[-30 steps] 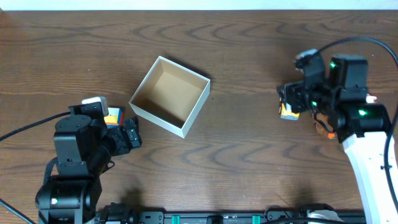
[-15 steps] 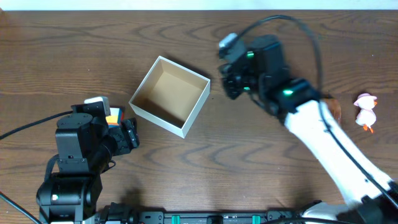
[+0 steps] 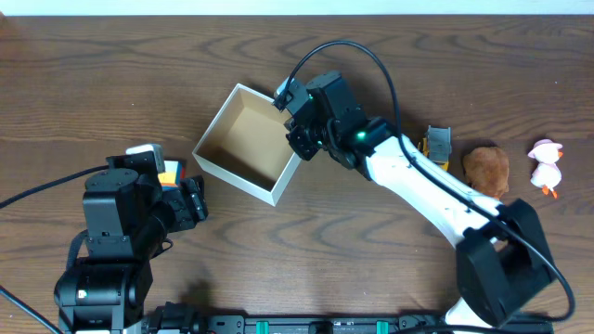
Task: Pack container
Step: 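Move the right gripper over to the white box's right wall, then push the white box with the right gripper to center it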
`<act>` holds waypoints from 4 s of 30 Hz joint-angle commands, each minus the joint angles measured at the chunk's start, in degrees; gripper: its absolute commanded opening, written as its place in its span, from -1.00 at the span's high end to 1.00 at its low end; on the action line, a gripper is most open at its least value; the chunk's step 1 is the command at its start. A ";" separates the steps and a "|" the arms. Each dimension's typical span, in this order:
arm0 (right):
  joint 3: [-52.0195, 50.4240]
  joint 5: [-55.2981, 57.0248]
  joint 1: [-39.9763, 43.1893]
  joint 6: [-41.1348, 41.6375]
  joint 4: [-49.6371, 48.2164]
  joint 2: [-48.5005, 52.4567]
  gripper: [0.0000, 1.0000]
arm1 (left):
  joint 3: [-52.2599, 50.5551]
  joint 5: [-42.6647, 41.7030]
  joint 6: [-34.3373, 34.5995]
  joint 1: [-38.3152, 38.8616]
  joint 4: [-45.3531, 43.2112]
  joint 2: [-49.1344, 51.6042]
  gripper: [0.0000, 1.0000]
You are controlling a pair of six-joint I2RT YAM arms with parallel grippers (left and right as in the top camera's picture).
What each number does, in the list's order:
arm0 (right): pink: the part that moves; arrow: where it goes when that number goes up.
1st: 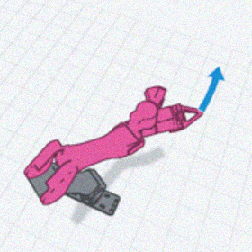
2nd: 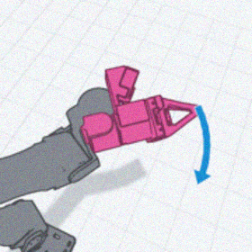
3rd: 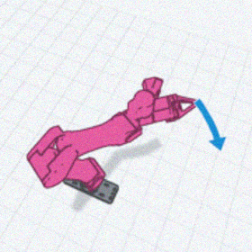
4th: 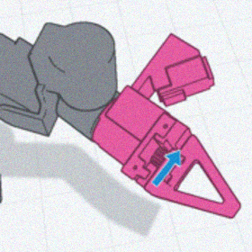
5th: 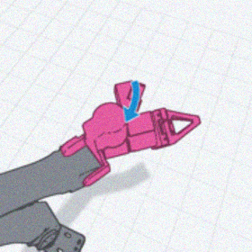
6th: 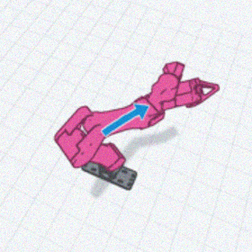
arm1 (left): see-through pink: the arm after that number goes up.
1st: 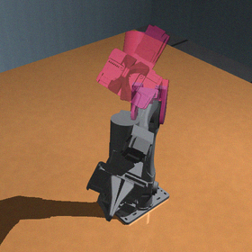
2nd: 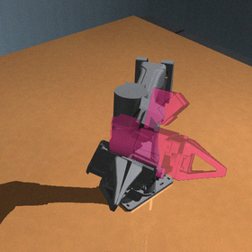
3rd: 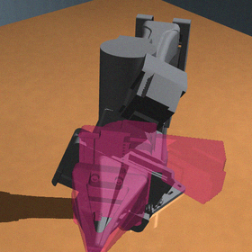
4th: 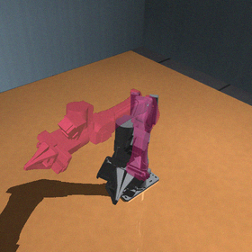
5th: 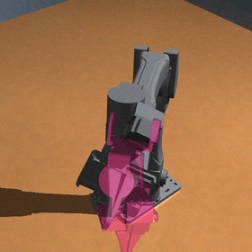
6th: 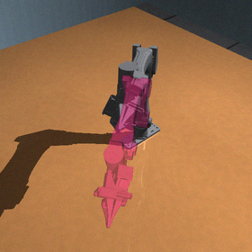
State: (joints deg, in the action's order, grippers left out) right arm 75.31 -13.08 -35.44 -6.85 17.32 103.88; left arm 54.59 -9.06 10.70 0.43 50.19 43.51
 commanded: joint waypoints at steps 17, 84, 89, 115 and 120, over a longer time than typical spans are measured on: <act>0.74 5.81 -0.09 -0.11 10.21 2.19 0.97 | 0.90 -0.39 0.15 -0.26 0.15 0.13 -0.58; 0.70 15.13 6.01 17.11 42.18 -4.90 0.97 | 0.90 -0.39 0.13 -0.24 0.35 0.13 -0.58; 0.70 13.57 6.01 17.09 48.24 -4.87 0.97 | 0.90 -0.39 0.13 -0.26 0.33 0.13 -0.59; 1.03 5.27 6.05 13.38 45.59 -5.90 0.97 | 0.90 -0.39 0.13 -0.26 0.33 0.13 -0.58; 6.32 10.40 8.13 14.40 40.72 -9.16 0.97 | 0.90 -0.39 0.13 -0.26 0.35 0.13 -0.58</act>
State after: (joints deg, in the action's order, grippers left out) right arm 77.28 -6.13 -29.08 7.05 58.94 98.45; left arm 54.59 -9.06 10.70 0.43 50.50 43.51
